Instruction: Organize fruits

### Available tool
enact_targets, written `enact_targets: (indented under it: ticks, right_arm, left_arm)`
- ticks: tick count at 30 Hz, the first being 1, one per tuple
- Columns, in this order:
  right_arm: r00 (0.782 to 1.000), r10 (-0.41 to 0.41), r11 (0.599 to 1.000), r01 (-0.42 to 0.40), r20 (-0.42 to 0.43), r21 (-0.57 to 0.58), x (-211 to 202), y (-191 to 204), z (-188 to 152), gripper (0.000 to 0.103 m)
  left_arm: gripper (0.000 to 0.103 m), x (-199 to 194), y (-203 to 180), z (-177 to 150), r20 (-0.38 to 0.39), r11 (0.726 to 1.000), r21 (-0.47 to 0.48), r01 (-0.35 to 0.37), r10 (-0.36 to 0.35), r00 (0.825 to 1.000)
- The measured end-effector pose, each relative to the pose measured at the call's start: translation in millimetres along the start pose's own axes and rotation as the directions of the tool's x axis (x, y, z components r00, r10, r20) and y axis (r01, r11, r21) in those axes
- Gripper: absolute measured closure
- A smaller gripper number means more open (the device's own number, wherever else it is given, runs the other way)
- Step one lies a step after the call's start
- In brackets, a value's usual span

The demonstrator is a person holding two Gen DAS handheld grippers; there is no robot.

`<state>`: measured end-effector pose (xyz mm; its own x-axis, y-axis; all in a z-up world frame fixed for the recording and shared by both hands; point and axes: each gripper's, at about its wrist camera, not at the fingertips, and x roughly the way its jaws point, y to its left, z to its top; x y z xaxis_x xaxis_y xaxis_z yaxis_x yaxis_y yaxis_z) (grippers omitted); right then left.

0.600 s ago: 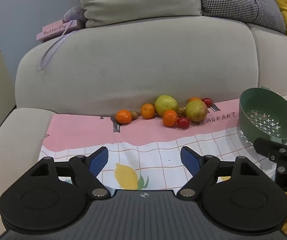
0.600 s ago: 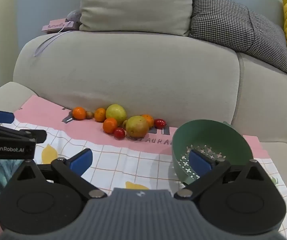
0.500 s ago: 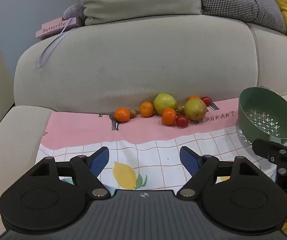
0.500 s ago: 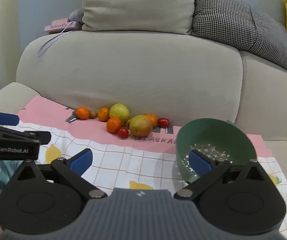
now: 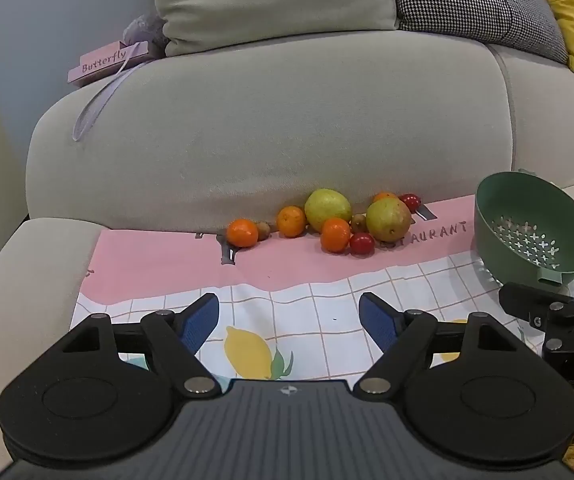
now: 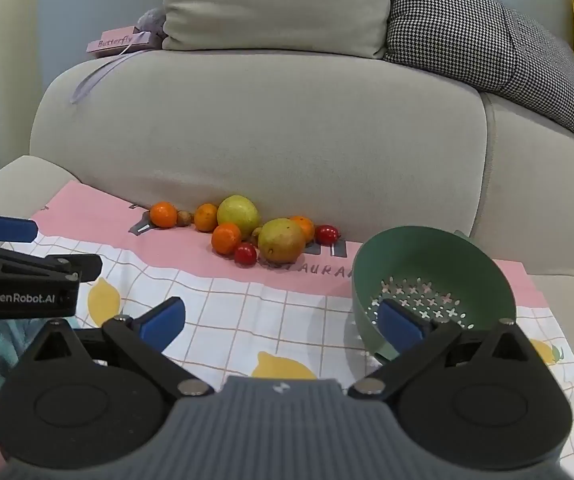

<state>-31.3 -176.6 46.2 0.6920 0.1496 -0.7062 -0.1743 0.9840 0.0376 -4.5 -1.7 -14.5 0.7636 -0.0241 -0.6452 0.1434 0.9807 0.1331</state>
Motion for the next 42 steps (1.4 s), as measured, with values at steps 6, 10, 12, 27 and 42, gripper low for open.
enact_targets:
  ticks: [6, 10, 12, 27, 42]
  right_arm:
    - [1.0, -0.016, 1.0, 0.016, 0.0, 0.001, 1.0, 1.1, -2.4, 0.004]
    - [1.0, -0.017, 1.0, 0.017, 0.001, -0.001, 1.1, -0.4, -2.5, 0.004]
    - [1.0, -0.018, 1.0, 0.018, -0.001, -0.001, 1.6, -1.2, -2.2, 0.004]
    - [1.0, -0.012, 1.0, 0.012, -0.022, -0.002, 4.7, -2.3, -2.1, 0.004]
    - [0.999, -0.029, 1.0, 0.029, -0.042, 0.006, 6.3, -4.1, -4.0, 0.004]
  left_arm:
    - [0.012, -2.3, 2.3, 1.5, 0.006, 1.0, -0.002, 0.018, -0.018, 1.0]
    - [0.012, -3.2, 3.4, 3.2, 0.012, 1.0, -0.005, 0.029, -0.029, 1.0]
    - [0.012, -3.3, 3.7, 3.4, 0.011, 1.0, -0.004, 0.03, -0.03, 0.999]
    - [0.012, 0.5, 0.5, 3.4, -0.004, 0.999, -0.004, 0.032, -0.032, 0.999]
    - [0.012, 3.5, -4.3, 1.2, -0.021, 0.999, 0.008, 0.039, -0.039, 0.999]
